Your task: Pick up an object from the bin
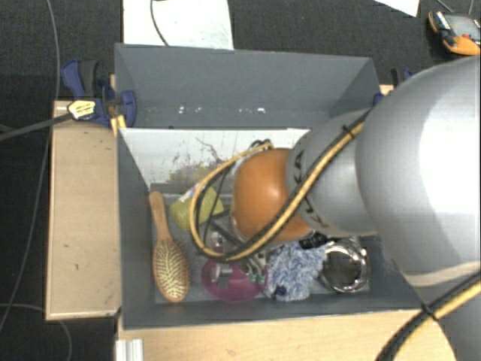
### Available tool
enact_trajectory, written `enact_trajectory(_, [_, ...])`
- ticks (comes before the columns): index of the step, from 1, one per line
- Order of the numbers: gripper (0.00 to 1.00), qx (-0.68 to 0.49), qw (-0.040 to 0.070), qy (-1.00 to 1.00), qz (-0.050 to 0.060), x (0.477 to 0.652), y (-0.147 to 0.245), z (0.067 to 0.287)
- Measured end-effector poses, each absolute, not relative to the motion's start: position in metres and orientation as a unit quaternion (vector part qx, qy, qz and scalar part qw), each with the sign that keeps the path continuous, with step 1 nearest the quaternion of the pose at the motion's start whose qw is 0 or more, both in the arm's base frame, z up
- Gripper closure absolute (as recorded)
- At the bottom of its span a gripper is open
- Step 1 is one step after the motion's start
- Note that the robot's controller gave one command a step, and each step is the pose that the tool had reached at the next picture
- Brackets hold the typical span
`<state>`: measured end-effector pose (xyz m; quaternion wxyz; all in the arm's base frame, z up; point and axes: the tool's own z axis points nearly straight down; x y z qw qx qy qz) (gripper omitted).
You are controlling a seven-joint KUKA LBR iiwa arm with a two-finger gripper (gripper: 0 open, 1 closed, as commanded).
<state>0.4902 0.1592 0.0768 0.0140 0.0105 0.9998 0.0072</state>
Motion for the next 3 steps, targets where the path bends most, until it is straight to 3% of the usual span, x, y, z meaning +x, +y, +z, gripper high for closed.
enact_trajectory(1, [1.00,0.007,0.008,1.000,0.004,0.487,0.156,0.095])
enact_trajectory(2, [1.00,-0.022,0.009,1.000,0.005,0.498,0.149,0.118])
enact_trajectory(3, [1.00,-0.185,0.012,0.983,0.003,0.533,0.144,0.125])
